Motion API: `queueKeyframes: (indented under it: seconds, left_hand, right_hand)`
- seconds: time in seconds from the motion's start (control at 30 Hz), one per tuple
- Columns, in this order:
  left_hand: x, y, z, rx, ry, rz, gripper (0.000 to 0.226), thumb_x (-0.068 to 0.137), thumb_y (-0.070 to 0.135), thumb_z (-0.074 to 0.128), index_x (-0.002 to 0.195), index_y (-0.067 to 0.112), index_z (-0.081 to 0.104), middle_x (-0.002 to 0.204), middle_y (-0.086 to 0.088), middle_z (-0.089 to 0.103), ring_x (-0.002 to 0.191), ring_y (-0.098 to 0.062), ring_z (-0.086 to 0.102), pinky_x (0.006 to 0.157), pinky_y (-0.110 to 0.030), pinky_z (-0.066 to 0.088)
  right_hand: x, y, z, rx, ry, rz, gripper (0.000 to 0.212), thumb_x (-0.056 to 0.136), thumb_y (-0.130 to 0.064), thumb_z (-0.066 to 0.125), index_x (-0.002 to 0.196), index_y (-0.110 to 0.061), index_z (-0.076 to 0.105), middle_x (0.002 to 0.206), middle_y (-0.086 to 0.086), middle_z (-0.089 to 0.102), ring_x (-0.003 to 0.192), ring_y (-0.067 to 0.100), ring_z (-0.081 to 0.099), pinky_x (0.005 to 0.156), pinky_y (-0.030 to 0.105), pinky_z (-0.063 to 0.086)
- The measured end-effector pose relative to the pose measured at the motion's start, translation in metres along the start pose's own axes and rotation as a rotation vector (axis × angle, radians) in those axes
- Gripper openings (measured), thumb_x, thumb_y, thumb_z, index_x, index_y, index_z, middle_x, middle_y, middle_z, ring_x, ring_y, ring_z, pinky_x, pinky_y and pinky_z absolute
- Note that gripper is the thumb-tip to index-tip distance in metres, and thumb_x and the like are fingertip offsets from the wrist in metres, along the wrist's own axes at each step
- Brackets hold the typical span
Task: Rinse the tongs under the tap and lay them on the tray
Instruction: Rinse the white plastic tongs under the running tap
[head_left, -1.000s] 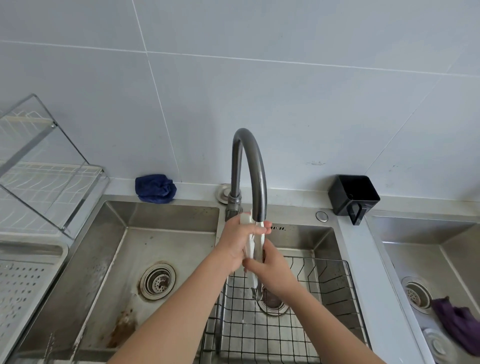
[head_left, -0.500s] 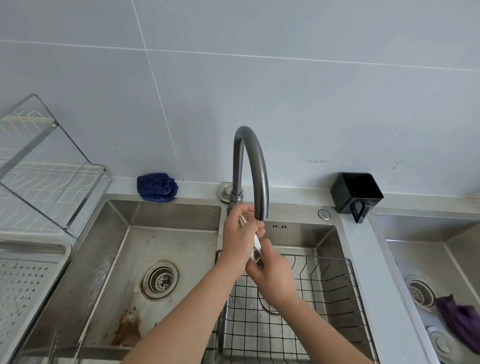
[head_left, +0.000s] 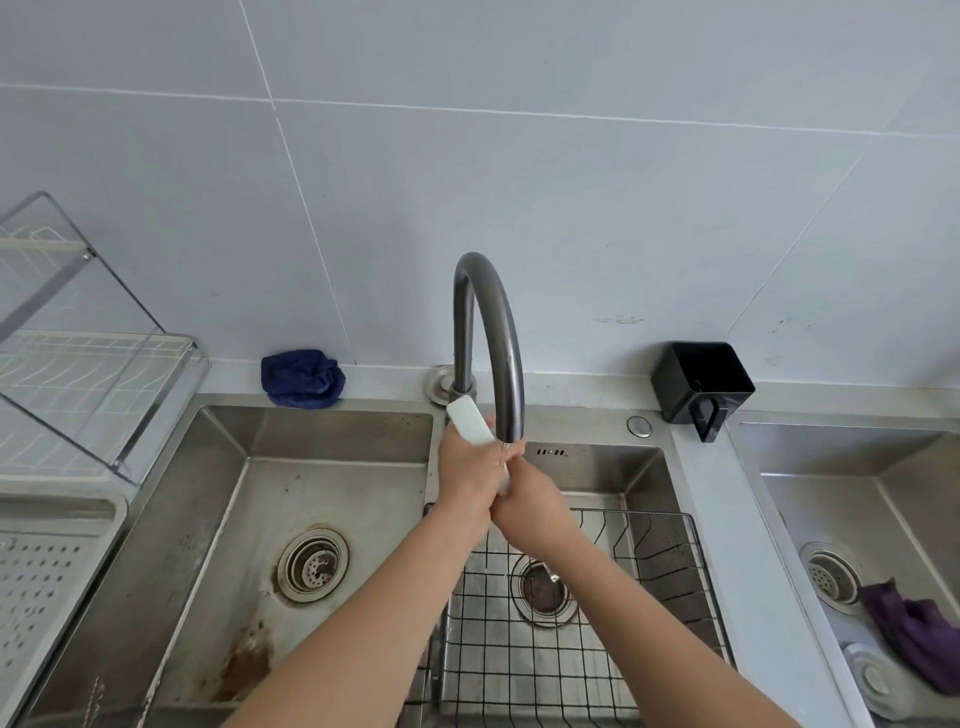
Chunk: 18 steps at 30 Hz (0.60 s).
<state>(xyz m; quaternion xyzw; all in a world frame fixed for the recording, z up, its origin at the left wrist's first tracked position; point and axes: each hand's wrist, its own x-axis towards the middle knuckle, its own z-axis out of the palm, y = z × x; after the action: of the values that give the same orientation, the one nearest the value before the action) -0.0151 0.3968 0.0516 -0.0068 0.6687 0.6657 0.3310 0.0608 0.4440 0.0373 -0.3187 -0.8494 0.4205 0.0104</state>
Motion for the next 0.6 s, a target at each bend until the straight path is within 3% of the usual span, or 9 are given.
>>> queueKeyframes:
  seconds: [0.1, 0.2, 0.27, 0.37, 0.43, 0.5, 0.6]
  left_hand:
    - [0.010, 0.009, -0.016, -0.214, -0.073, -0.074, 0.024, 0.076, -0.003, 0.073, 0.097, 0.003, 0.063, 0.075, -0.016, 0.066, 0.076, -0.030, 0.070, 0.085, -0.048, 0.058]
    - [0.019, 0.021, -0.032, -0.530, -0.160, -0.122, 0.011, 0.080, 0.005, 0.070, 0.081, 0.009, 0.060, 0.069, -0.006, 0.054, 0.059, -0.019, 0.058, 0.063, -0.031, 0.051]
    - [0.016, 0.015, -0.030, -0.558, -0.140, -0.159, 0.006, 0.084, 0.006, 0.067, 0.084, 0.010, 0.062, 0.071, -0.006, 0.055, 0.062, -0.020, 0.057, 0.064, -0.033, 0.050]
    - [0.013, 0.004, -0.021, -0.447, -0.064, -0.182, 0.008, 0.083, -0.001, 0.067, 0.090, 0.004, 0.067, 0.071, -0.011, 0.059, 0.061, -0.023, 0.062, 0.057, -0.030, 0.056]
    - [0.015, 0.005, -0.022, -0.451, -0.084, -0.207, 0.006, 0.083, 0.004, 0.072, 0.085, 0.005, 0.068, 0.067, -0.009, 0.060, 0.058, -0.022, 0.062, 0.053, -0.029, 0.057]
    - [0.018, 0.004, -0.028, -0.462, -0.152, -0.214, 0.015, 0.079, 0.016, 0.078, 0.077, 0.010, 0.064, 0.060, -0.003, 0.054, 0.055, -0.018, 0.057, 0.057, -0.028, 0.057]
    - [0.013, -0.005, -0.035, -0.497, -0.291, -0.197, 0.024, 0.075, 0.020, 0.076, 0.063, 0.014, 0.057, 0.055, 0.000, 0.049, 0.053, -0.015, 0.054, 0.075, -0.033, 0.061]
  right_hand:
    - [-0.001, 0.004, -0.002, 0.159, -0.118, -0.030, 0.031, 0.079, -0.019, 0.060, 0.104, -0.037, 0.053, 0.081, -0.003, 0.068, 0.054, 0.016, 0.062, 0.050, 0.030, 0.051]
    - [-0.003, 0.012, -0.001, 0.313, -0.267, 0.012, 0.024, 0.076, -0.021, 0.069, 0.094, -0.028, 0.053, 0.066, 0.000, 0.062, 0.042, 0.015, 0.055, 0.042, 0.029, 0.048]
    - [0.003, 0.011, -0.001, 0.167, -0.181, 0.010, 0.022, 0.078, -0.023, 0.070, 0.095, -0.023, 0.056, 0.072, -0.003, 0.064, 0.052, 0.012, 0.057, 0.049, 0.032, 0.051]
    - [0.011, 0.002, 0.001, 0.015, -0.025, -0.018, 0.033, 0.080, -0.020, 0.067, 0.112, -0.023, 0.060, 0.090, -0.002, 0.073, 0.080, 0.020, 0.069, 0.072, 0.036, 0.057]
    - [0.009, -0.001, 0.002, 0.038, -0.030, -0.049, 0.036, 0.080, -0.016, 0.064, 0.115, -0.022, 0.059, 0.089, -0.002, 0.072, 0.076, 0.017, 0.069, 0.068, 0.033, 0.056]
    - [0.005, 0.003, 0.001, 0.192, -0.149, -0.073, 0.032, 0.078, -0.011, 0.064, 0.109, -0.019, 0.059, 0.074, -0.007, 0.065, 0.055, 0.007, 0.058, 0.052, 0.028, 0.048]
    - [-0.004, 0.017, -0.014, 0.658, -0.493, -0.006, 0.023, 0.078, -0.003, 0.071, 0.094, -0.009, 0.056, 0.061, 0.002, 0.050, 0.037, 0.012, 0.037, 0.037, 0.021, 0.030]
